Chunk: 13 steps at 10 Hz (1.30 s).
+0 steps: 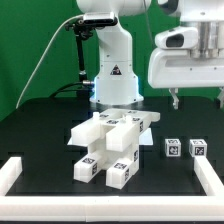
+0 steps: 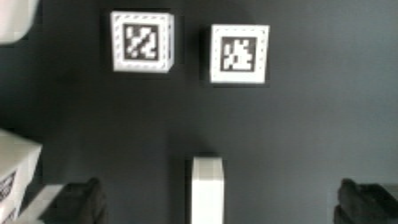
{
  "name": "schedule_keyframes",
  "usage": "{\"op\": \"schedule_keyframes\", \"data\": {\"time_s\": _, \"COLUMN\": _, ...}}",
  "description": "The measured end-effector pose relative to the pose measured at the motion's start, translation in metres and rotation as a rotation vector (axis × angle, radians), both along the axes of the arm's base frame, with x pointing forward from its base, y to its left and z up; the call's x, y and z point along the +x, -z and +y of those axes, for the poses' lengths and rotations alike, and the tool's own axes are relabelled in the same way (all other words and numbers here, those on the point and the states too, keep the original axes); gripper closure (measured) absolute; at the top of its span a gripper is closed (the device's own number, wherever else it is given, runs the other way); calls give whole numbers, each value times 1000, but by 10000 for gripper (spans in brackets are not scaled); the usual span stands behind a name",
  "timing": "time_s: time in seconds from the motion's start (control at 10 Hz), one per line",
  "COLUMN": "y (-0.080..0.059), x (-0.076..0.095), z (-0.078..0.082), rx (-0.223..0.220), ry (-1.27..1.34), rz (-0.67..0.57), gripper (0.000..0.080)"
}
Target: Assemble chair
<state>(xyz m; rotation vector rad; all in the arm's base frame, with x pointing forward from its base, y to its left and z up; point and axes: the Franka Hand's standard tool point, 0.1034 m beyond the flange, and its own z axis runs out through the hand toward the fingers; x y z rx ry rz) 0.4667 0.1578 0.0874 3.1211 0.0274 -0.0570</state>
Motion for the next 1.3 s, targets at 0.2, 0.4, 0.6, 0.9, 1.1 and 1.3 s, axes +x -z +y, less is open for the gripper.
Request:
{"op": "schedule_keyframes", "data": {"time_s": 0.2, "y": 21, "x": -9, "z": 10, "rx": -14, "ry": 14, "rz": 12, "gripper": 150}}
{"op": "schedule_keyframes", "data": {"time_s": 0.4, "y": 34, "x": -14, "z": 18, "rx": -13, "ry": 14, "rz": 0, "gripper": 150}}
{"op": "schedule_keyframes", "data": {"time_s": 0.6, "y": 35, "x": -15, "z": 23, "rx": -13, "ry": 16, "rz": 0, "gripper": 150}}
{"op": "schedule_keyframes", "data": {"time_s": 0.9, "y": 36, "x": -15, "z": 22, "rx": -13, "ry": 17, "rz": 1, "gripper": 150}}
{"op": "schedule_keyframes", "data": {"time_s": 1.1, "y": 43, "x": -19, "z": 23, "rx": -16, "ry": 13, "rz": 0, "gripper": 150}}
{"op": "schedule_keyframes", "data": {"time_s": 1.3, "y": 56, "x": -21, "z": 24, "rx": -23, "ry": 10, "rz": 4, "gripper": 150}}
